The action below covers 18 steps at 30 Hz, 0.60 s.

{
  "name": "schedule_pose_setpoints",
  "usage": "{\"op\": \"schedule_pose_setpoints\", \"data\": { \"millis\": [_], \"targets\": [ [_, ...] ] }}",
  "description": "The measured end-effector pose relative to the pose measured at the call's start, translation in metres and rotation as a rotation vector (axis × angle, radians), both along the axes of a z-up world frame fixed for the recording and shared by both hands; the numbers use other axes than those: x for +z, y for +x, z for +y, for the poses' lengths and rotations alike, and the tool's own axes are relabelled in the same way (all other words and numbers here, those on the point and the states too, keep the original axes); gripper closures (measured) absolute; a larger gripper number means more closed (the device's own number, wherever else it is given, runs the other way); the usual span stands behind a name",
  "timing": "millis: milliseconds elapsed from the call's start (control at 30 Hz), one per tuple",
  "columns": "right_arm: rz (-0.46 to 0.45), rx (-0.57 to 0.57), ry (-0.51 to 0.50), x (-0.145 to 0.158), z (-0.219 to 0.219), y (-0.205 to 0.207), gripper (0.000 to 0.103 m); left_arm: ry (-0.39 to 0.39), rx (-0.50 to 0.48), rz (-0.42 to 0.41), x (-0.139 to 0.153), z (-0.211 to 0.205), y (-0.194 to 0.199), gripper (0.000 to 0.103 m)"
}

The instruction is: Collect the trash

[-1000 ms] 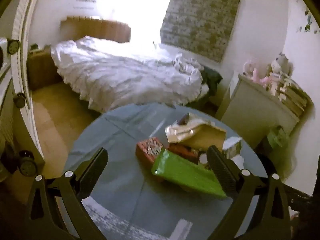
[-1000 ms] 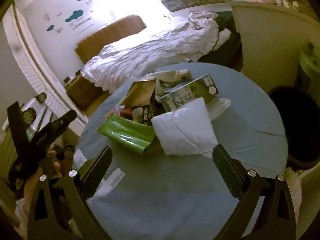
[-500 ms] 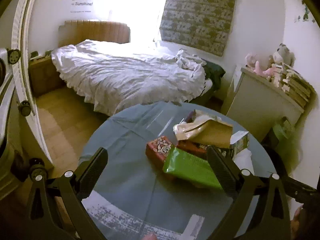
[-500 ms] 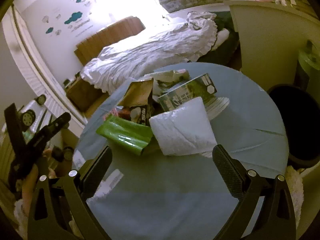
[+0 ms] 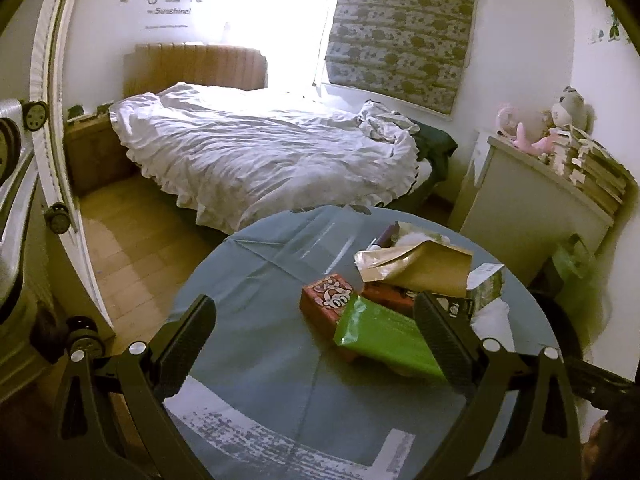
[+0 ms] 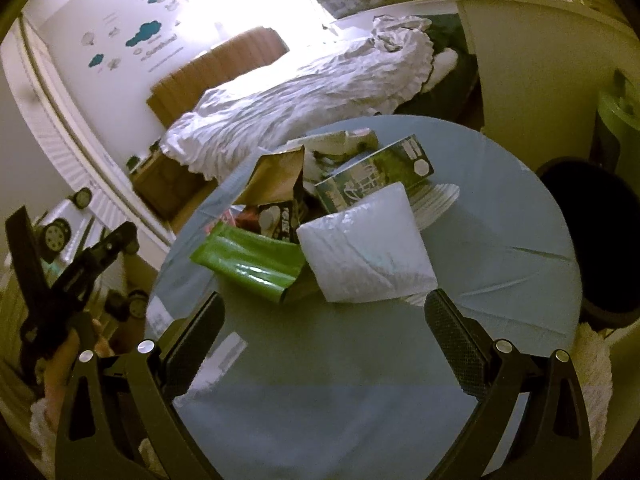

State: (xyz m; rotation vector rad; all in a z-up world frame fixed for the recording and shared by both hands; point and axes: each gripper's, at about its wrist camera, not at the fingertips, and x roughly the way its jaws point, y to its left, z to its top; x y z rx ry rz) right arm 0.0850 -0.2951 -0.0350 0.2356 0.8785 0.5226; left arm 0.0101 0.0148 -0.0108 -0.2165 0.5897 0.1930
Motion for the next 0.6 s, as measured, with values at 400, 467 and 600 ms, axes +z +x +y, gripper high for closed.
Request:
{"op": "schedule_pose_setpoints", "data": {
  "millis": [400, 467, 600],
  "targets": [
    [0.012, 0.008, -0.002, -0.0013, 0.0025, 0.0008, 0.004, 0.001, -0.008, -0.003, 0.0022, 0.0001, -0.0004, 0.005],
    [0.012, 0.007, -0.001, -0.0009, 0.0024, 0.0007, 0.004, 0.004, -0.006, -0.005, 0.0033, 0.0001, -0.0004, 0.005],
    [0.011, 0.006, 0.001, -0.0001, 0.0021, 0.0008, 0.004, 0.004, -0.007, -0.002, 0.0026, -0.0003, -0.0005, 0.005]
  ]
}}
